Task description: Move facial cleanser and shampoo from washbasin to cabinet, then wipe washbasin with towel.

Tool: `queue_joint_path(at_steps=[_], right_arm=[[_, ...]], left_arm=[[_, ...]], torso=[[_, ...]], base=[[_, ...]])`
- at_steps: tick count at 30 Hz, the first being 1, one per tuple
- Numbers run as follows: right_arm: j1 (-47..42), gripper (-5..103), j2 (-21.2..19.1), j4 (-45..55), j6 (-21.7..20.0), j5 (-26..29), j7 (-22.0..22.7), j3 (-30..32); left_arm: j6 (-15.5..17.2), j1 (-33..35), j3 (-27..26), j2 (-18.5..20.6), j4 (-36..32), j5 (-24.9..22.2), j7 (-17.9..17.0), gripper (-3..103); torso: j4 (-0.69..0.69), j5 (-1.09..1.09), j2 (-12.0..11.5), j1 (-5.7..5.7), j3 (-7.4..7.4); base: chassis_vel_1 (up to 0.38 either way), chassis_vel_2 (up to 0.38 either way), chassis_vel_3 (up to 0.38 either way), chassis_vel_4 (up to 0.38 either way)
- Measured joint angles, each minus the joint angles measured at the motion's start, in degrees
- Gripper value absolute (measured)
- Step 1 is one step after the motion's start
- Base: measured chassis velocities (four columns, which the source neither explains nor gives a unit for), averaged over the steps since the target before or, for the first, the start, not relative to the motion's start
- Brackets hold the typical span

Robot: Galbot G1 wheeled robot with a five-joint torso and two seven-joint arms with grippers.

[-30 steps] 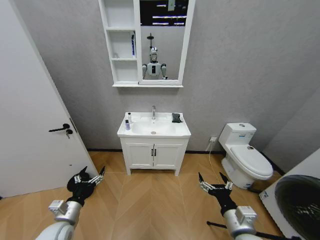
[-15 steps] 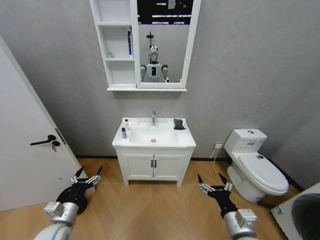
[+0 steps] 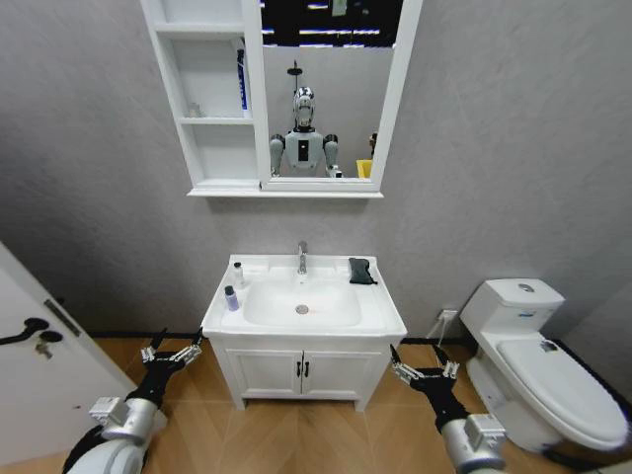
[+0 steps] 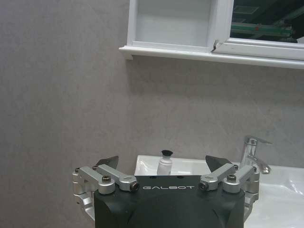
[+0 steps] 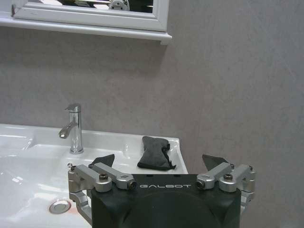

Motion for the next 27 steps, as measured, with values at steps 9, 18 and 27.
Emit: queue_joint_path(at_steps=[9, 18, 27], right_arm=[[0.3, 100, 0.1, -0.6, 0.7, 0.0, 0.5, 0.1], [0.9, 100, 0.2, -0.4, 0.7, 0.0, 0.7, 0.1], [1.9, 100, 1.1, 1.4, 0.1, 1.5, 1.7, 0.9]], left_arm=[[-0.5, 0.0, 0.4, -0.6, 0.5, 0.8, -1.1, 100], [-1.1, -0.8, 1.4, -1.3, 1.5, 3.4, -2.8, 100], [-2.8, -4.1, 4.0, -0.6, 7.5, 4.8, -3.9, 100]], torso=[[0.01, 0.04, 0.0, 0.09, 0.04], [0.05, 0.03, 0.0, -0.06, 0.0], [0.04, 0.04, 0.0, 0.05, 0.02]], base=[[-0.236, 0.225, 0.178, -0.187], [0.014, -0.019, -0.026, 0.026], [0.01, -0.015, -0.011, 0.006]])
